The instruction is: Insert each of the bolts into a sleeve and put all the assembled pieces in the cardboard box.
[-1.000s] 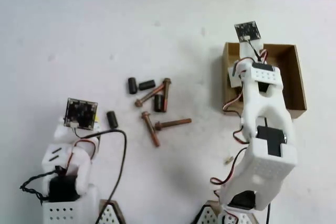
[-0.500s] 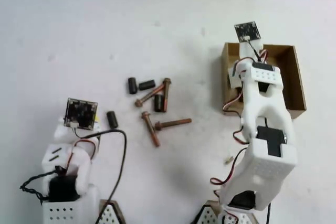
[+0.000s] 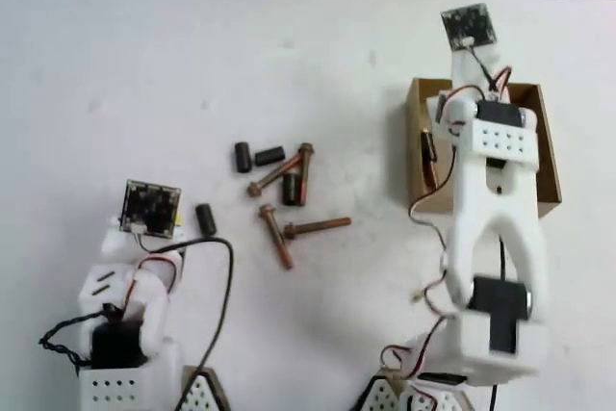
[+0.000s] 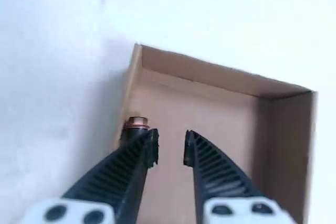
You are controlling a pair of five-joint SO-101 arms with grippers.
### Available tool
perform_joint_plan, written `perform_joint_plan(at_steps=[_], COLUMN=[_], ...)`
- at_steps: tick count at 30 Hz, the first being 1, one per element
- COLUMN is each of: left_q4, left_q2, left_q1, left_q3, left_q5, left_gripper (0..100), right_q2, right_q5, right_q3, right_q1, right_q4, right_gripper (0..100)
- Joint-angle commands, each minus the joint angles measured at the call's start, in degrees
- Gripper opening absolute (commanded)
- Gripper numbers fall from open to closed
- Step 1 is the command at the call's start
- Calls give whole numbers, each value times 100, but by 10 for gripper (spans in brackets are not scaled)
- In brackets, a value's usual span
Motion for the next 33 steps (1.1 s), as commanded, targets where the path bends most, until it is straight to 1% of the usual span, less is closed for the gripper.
perform_joint_plan(at_steps=[1, 4, 11, 19, 23, 33], left_q4=[-176, -176, -176, -176, -167, -158], left_q2=[-31, -31, -31, -31, -31, -31], left_q1=[-31, -40, -40, -40, -40, -40], left_q3=[-62, -53, -44, -35, -35, -35], left_q5=[-62, -62, -62, -62, -62, -62], left_gripper=[24, 24, 24, 24, 24, 24], right_q2=[-919, -1376, -2105, -2501, -2782, -3749], right_q5=[18, 18, 18, 18, 18, 18], right_q3=[-229, -220, -220, -149, 352, 1960], right_q1=[-312, -637, -1402, -2193, -2545, -3064], right_q4=[567, 1095, 1895, 2668, 2633, 1815], right_gripper=[66, 63, 63, 63, 63, 63])
